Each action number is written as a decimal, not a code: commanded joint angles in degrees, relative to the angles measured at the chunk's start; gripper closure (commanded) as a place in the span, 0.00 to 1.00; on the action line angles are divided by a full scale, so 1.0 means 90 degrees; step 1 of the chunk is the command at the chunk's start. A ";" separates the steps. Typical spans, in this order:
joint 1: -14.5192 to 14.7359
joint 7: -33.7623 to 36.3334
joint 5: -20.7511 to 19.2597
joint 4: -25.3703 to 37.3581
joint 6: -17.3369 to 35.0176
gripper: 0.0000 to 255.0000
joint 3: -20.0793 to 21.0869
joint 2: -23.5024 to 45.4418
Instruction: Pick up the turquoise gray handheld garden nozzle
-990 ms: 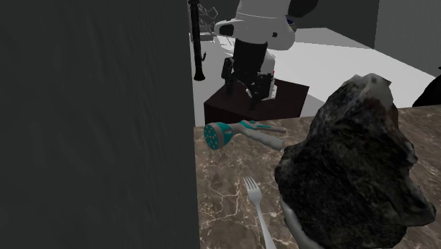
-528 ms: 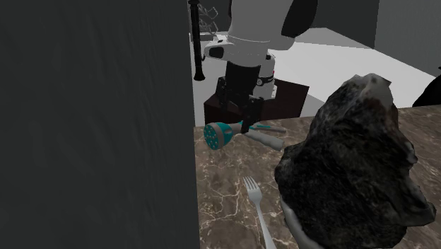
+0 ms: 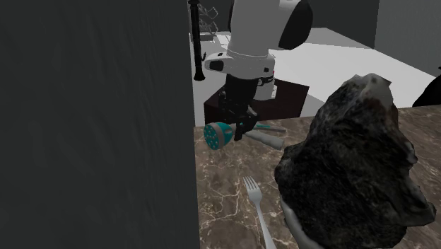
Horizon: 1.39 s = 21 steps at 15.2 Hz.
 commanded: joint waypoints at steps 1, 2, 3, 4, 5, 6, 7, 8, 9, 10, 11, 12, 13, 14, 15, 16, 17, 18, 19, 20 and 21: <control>0.0003 0.0003 0.0000 -0.0016 0.0010 1.00 0.0003 0.0002; 0.0004 0.0005 -0.0001 -0.0017 0.0011 1.00 0.0003 0.0002; 0.0005 0.0005 -0.0002 -0.0012 0.0011 1.00 0.0003 0.0007; 0.0008 0.0010 -0.0003 -0.0014 0.0011 1.00 0.0004 0.0007; 0.0008 0.0013 -0.0004 -0.0027 0.0020 1.00 0.0005 0.0003; 0.0013 0.0019 -0.0007 -0.0012 0.0016 1.00 0.0005 0.0014; 0.0013 0.0019 -0.0006 -0.0016 0.0015 1.00 0.0006 0.0010; 0.0003 -0.0001 -0.0004 0.0013 0.0002 1.00 0.0000 0.0023; 0.0001 -0.0016 0.0011 0.0062 -0.0072 1.00 0.0005 -0.0004; 0.0000 -0.0030 0.0025 0.0113 -0.0148 1.00 0.0009 -0.0030; -0.0001 -0.0043 0.0038 0.0166 -0.0224 1.00 0.0014 -0.0054; -0.0002 -0.0057 0.0051 0.0220 -0.0300 1.00 0.0018 -0.0078; -0.0002 -0.0070 0.0063 0.0276 -0.0376 1.00 0.0022 -0.0100; -0.0003 -0.0083 0.0075 0.0334 -0.0454 1.00 0.0025 -0.0121; -0.0003 -0.0096 0.0087 0.0393 -0.0531 1.00 0.0029 -0.0140; -0.0003 -0.0108 0.0097 0.0454 -0.0609 1.00 0.0033 -0.0158; -0.0002 -0.0120 0.0107 0.0517 -0.0687 1.00 0.0036 -0.0175; -0.0002 -0.0131 0.0117 0.0581 -0.0766 1.00 0.0039 -0.0191; -0.0001 -0.0143 0.0126 0.0647 -0.0846 1.00 0.0042 -0.0205; 0.0000 -0.0154 0.0135 0.0715 -0.0926 1.00 0.0045 -0.0218; 0.0001 -0.0165 0.0143 0.0785 -0.1006 1.00 0.0047 -0.0230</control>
